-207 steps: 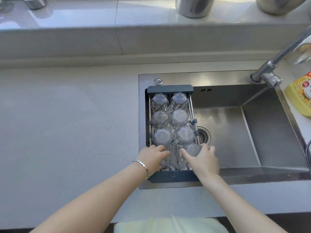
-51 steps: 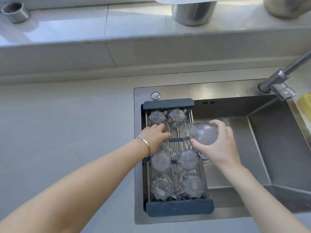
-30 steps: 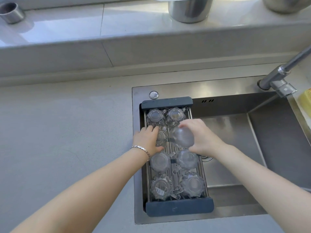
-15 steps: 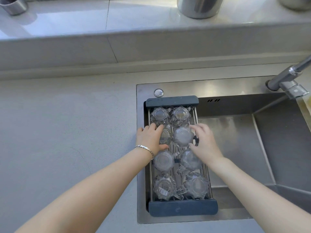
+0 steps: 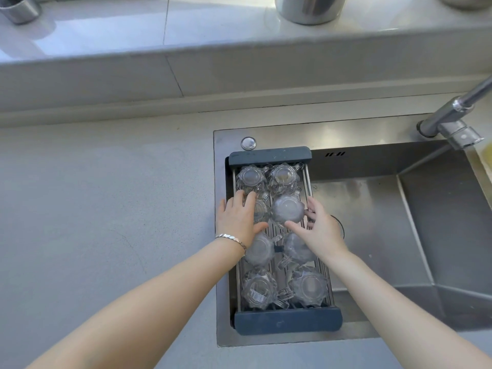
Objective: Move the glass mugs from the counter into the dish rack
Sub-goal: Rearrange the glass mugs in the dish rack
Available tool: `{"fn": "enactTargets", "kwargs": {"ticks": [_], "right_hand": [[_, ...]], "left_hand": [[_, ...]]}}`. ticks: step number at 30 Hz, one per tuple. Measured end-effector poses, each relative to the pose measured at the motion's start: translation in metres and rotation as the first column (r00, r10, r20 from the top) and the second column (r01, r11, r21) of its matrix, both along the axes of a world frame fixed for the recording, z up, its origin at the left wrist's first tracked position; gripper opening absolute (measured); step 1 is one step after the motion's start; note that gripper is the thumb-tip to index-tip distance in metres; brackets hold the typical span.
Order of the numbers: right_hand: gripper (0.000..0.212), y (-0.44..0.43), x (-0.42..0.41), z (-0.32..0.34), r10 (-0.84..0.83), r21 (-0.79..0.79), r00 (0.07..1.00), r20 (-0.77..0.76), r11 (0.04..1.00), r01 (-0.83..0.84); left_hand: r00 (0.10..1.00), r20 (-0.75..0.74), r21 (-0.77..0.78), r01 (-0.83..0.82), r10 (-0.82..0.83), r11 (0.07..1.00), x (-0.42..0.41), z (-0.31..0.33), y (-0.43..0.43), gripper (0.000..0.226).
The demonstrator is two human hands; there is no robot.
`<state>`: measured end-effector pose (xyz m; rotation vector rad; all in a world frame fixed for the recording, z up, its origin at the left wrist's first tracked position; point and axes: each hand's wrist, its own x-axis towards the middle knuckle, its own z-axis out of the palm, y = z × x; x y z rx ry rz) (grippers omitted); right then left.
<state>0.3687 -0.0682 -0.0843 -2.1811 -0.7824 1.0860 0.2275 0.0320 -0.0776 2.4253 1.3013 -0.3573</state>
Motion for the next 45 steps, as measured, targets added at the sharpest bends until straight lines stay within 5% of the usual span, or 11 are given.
{"fn": "enactTargets", "kwargs": {"ticks": [4, 7, 17, 23, 28, 32, 35, 45], "right_hand": [[0.065, -0.029, -0.003, 0.017, 0.13, -0.107, 0.972, 0.194, 0.988, -0.111], [0.085, -0.039, -0.019, 0.015, 0.345, -0.343, 0.907, 0.242, 0.905, -0.253], [0.075, -0.029, -0.02, 0.005, 0.572, -0.4, 0.758, 0.313, 0.803, -0.441], [0.081, -0.025, -0.014, 0.017, 0.674, -0.427, 0.689, 0.264, 0.723, -0.543], [0.072, -0.033, -0.008, 0.046, 0.566, -0.365, 0.74, 0.364, 0.817, -0.445], [0.065, -0.053, -0.007, 0.072, 0.188, -0.209, 0.92, 0.343, 0.97, -0.121], [0.059, -0.06, -0.01, 0.068, 0.028, -0.134, 0.961, 0.275, 0.991, 0.01], [0.058, -0.055, -0.023, 0.066, 0.082, -0.17, 0.949, 0.305, 0.985, -0.031]], "left_hand": [[0.97, 0.16, 0.026, 0.18, -0.181, 0.983, -0.015, 0.008, -0.029, 0.057], [0.951, 0.017, -0.1, 0.31, -0.31, 0.945, -0.028, 0.004, -0.045, 0.062], [0.993, -0.116, -0.117, -0.001, -0.013, 0.993, -0.016, 0.007, -0.055, 0.05], [0.994, -0.109, -0.104, 0.012, -0.024, 0.995, -0.02, 0.005, -0.053, 0.058], [0.994, -0.1, -0.109, 0.037, -0.048, 0.993, -0.022, 0.004, -0.052, 0.061], [0.995, -0.086, -0.1, 0.047, -0.056, 0.994, -0.022, 0.004, -0.052, 0.061], [0.994, -0.081, -0.087, 0.06, -0.067, 0.994, -0.023, 0.003, -0.053, 0.061], [0.991, -0.08, -0.087, 0.1, -0.107, 0.991, -0.026, 0.003, -0.051, 0.062]]}}
